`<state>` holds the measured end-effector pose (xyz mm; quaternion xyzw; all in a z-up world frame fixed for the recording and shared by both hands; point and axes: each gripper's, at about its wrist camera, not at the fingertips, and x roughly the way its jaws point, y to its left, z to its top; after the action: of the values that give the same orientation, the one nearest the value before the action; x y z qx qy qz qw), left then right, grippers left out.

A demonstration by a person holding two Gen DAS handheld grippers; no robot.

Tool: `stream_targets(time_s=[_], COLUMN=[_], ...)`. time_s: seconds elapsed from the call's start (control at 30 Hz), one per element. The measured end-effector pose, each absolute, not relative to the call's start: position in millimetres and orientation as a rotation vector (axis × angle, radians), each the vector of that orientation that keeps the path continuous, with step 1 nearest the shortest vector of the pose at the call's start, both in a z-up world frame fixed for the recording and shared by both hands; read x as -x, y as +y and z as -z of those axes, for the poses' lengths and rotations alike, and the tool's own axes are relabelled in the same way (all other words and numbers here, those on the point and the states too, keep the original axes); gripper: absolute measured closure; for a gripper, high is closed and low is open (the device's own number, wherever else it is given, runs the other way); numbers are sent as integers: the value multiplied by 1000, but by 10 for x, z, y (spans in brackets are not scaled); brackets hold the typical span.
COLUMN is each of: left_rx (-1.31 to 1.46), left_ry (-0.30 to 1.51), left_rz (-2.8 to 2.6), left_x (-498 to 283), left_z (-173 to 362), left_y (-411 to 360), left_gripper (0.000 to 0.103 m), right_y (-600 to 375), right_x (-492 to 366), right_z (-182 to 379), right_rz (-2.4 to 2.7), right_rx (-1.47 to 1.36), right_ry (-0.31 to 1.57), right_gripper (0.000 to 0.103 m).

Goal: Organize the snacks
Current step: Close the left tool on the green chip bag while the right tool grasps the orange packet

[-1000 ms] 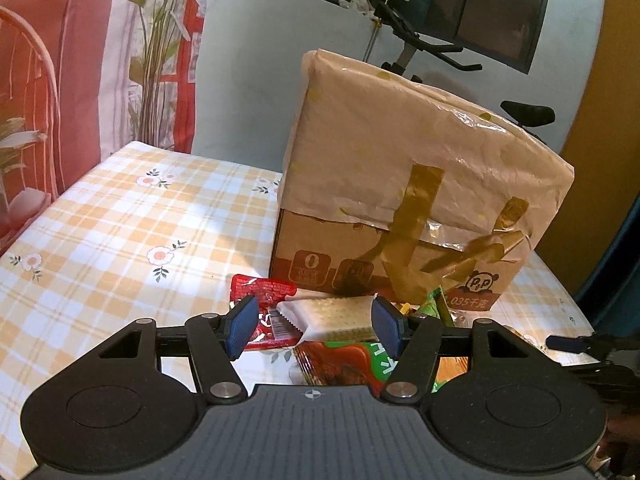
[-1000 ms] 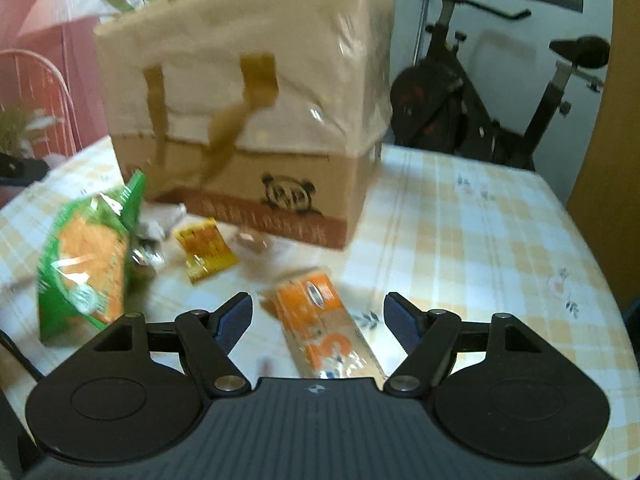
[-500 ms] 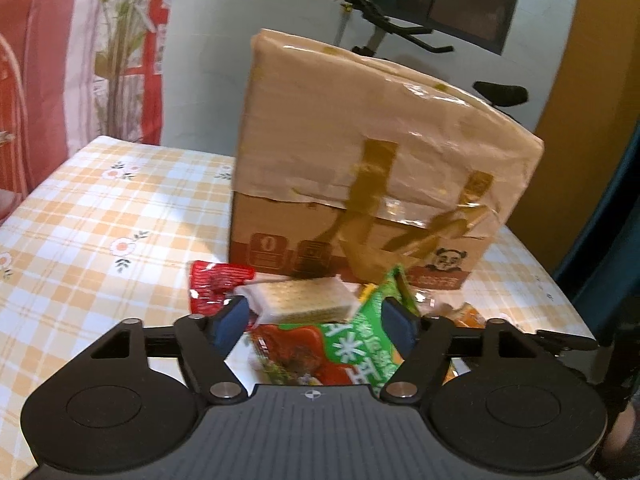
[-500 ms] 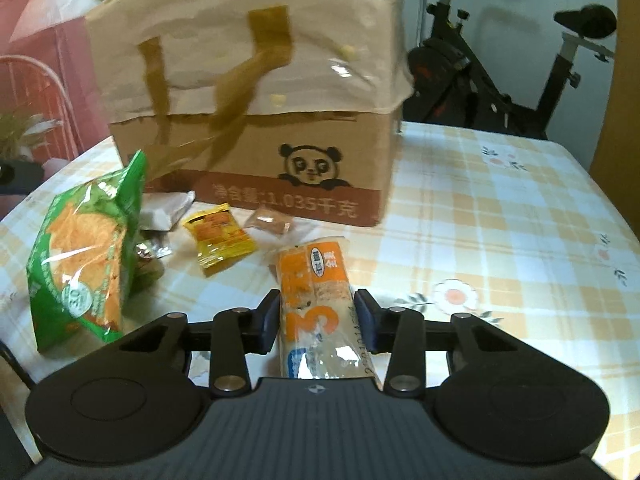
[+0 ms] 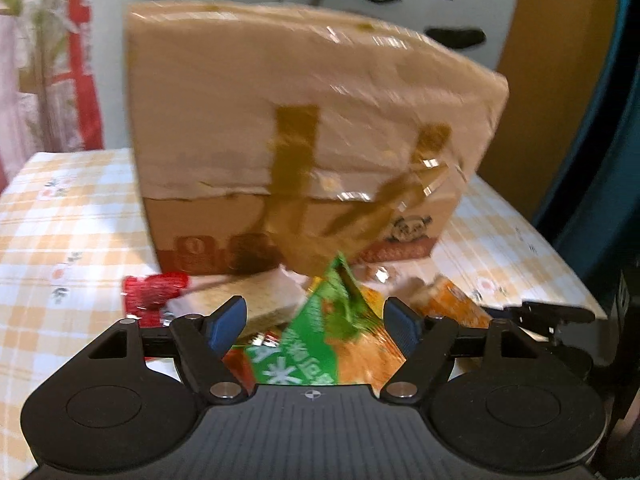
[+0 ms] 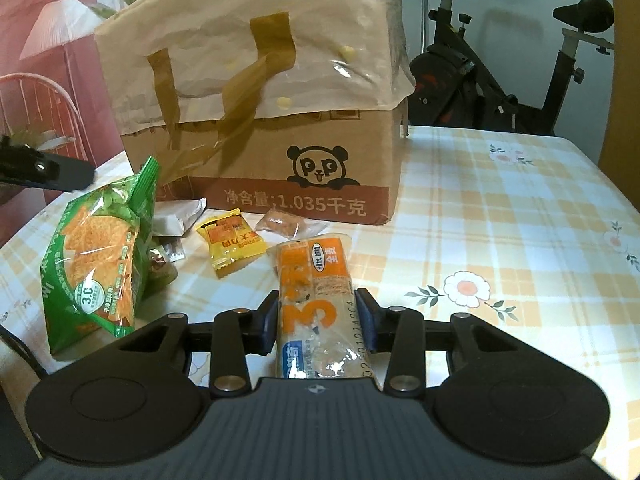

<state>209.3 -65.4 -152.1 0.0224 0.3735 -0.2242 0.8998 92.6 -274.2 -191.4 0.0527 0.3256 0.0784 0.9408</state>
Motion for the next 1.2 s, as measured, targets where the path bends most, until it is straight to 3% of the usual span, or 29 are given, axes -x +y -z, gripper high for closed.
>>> stream_targets(time_s=[0.2,0.33,0.53,0.6,0.73,1.2], left_rx=[-62,-2,93,161,251,262], left_ry=[841,843,861,874,866,989], left_rz=[416,349,194,189,231,245], left_x=[-2223,-2264,-2285,-2281,-2233,-2041], left_z=[1691,1713,1768,1773,1716,1656], left_y=[-713,-553,-196,-76,-51,-295], left_gripper=[27,46,47,44,19,14], right_y=[-2769,-2771,-2771,-2772,-2773,-2799], right_x=[-908,-906,-904,-904,-906,-904], right_z=[1914,1914,1915,1916,1916,1919], right_rz=[-163,-162,-162,-162,-162,-167], right_rx=[-133,-128,-128,-130,-135,-163], right_ry=[659,659,659,659,657,651], right_gripper=[61,61,61,61,61,61])
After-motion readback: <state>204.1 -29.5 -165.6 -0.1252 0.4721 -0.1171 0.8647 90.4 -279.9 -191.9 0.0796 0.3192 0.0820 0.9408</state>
